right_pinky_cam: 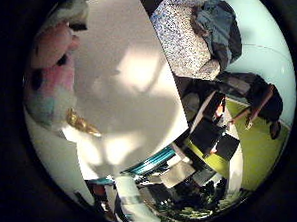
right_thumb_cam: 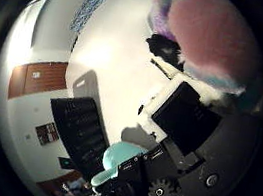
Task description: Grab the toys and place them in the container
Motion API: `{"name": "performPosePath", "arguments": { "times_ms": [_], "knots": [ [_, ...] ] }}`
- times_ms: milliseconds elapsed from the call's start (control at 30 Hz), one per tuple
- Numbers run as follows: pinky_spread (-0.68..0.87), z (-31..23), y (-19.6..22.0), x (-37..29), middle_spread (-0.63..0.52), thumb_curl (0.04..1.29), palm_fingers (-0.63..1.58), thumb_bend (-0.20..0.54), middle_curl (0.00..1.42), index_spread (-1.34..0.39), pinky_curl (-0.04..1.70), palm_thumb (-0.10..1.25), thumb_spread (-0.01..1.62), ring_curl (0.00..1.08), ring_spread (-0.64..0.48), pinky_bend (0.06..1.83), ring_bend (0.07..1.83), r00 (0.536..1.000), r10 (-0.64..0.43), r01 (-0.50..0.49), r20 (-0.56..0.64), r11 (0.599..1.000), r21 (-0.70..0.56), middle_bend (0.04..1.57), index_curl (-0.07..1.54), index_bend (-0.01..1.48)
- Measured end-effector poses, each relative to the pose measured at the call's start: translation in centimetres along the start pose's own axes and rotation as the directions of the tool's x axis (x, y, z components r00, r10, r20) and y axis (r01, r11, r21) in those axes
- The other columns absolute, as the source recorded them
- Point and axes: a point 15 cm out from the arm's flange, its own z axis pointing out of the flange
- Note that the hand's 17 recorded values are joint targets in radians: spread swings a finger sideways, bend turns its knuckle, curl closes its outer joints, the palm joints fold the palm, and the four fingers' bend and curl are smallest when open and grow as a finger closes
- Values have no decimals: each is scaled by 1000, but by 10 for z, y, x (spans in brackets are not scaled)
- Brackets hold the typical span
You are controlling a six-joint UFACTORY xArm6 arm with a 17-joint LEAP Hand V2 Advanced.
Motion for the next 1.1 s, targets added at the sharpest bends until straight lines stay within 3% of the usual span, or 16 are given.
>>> {"name": "performPosePath", "arguments": {
  "times_ms": [267,467,800,1100],
  "knots": [
    [-179,-93,56,-33,-205,553,995,-10,922,-290,915,1010,1112,785,-260,1366,1397,997,-77,77,-3,995,67,1296,881,1121],
    [-174,-153,122,-92,-196,594,978,-13,926,-276,1029,1006,1095,826,-262,1323,1396,973,-232,232,-12,965,119,1324,903,1143],
    [-183,-201,204,-205,-190,630,990,-13,918,-270,1172,982,1087,863,-265,1247,1375,881,-473,464,15,868,178,1322,914,1131],
    [-192,-214,269,-292,-190,642,1011,-13,921,-270,1245,979,1087,889,-272,1189,1343,778,-628,611,26,766,202,1312,916,1109]
  ]
}}
